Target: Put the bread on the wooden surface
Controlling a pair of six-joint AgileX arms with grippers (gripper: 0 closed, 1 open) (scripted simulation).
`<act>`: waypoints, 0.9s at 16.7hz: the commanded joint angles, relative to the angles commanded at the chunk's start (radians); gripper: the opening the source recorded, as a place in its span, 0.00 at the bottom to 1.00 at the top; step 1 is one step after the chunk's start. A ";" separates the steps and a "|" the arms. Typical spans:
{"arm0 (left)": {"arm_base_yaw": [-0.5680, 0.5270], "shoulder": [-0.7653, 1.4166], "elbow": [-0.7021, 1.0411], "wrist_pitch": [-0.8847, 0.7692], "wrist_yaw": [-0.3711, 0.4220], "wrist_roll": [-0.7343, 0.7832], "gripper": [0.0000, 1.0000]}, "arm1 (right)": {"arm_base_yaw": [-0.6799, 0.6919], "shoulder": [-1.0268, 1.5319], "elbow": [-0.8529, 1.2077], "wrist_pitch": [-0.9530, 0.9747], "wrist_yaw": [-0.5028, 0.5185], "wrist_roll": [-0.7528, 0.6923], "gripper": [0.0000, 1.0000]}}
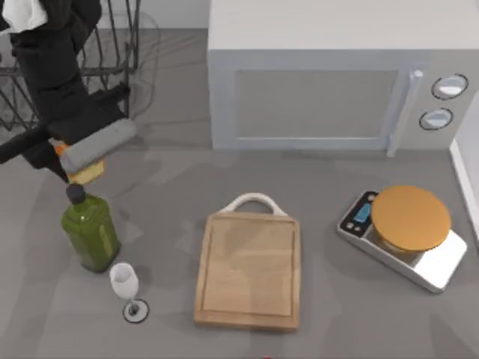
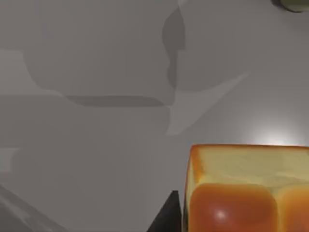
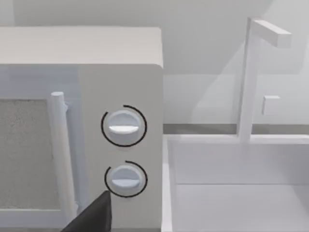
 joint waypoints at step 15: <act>-0.525 -0.008 -0.038 0.060 -0.007 1.616 0.00 | 0.000 0.000 0.000 0.000 0.000 0.000 1.00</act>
